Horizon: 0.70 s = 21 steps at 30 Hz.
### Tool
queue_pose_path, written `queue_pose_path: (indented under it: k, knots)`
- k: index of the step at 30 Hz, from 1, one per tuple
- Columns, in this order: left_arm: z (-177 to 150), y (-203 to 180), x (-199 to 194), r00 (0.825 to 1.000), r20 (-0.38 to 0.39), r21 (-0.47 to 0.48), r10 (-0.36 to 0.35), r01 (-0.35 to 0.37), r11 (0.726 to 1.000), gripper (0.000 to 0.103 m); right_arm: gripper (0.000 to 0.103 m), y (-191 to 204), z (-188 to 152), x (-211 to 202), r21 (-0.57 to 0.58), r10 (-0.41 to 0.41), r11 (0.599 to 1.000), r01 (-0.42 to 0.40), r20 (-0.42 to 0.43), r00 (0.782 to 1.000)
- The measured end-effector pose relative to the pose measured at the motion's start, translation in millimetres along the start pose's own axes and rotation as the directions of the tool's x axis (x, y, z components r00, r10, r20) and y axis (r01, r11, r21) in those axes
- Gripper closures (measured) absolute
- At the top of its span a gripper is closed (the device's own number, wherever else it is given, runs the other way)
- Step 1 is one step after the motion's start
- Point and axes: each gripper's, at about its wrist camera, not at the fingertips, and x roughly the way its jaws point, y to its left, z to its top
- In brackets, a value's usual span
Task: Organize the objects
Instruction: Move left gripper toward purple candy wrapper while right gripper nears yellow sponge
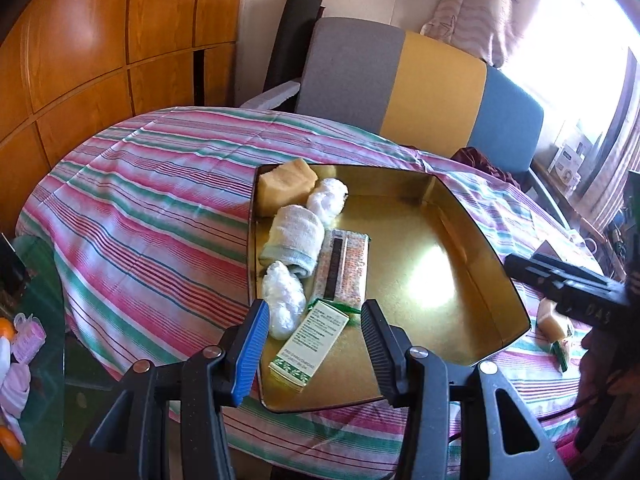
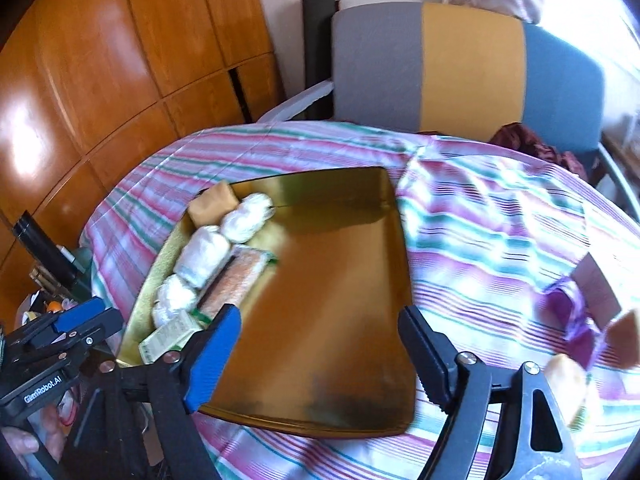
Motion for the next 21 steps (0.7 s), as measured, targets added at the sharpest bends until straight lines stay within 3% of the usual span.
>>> queue_pose_path:
  k: [7,12,15,18,21]
  knots:
    - [-3.2,-15.9,7.5,0.999,-0.040,0.031,-0.035,0.036,0.999,0.055,0.018,-63.6,-3.3,-31.7,0.045,-0.116,0.992,0.114,0.028,0.993]
    - [-3.9,-37.7,12.9,0.996,-0.065,0.086,-0.068,0.073,0.994,0.055,0.016,-130.9,-12.7,-64.0,0.128,-0.259,0.959,0.252,0.046,0.965]
    - [-2.1,-51.6,14.1,0.994,-0.071,0.119,-0.088,0.096,0.988,0.055,0.016,-178.9,-20.5,-85.0,0.214,-0.355,0.917,0.338,0.050,0.933]
    - [1.6,-72.1,15.8,0.990,-0.078,0.159,-0.115,0.127,0.979,0.055,0.015,-229.5,-32.0,-103.4,0.346,-0.445,0.846,0.405,0.041,0.894]
    - [5.9,-97.6,17.8,0.986,-0.088,0.210,-0.145,0.161,0.964,0.055,0.015,-274.8,-54.8,-115.1,0.500,-0.497,0.757,0.421,0.023,0.867]
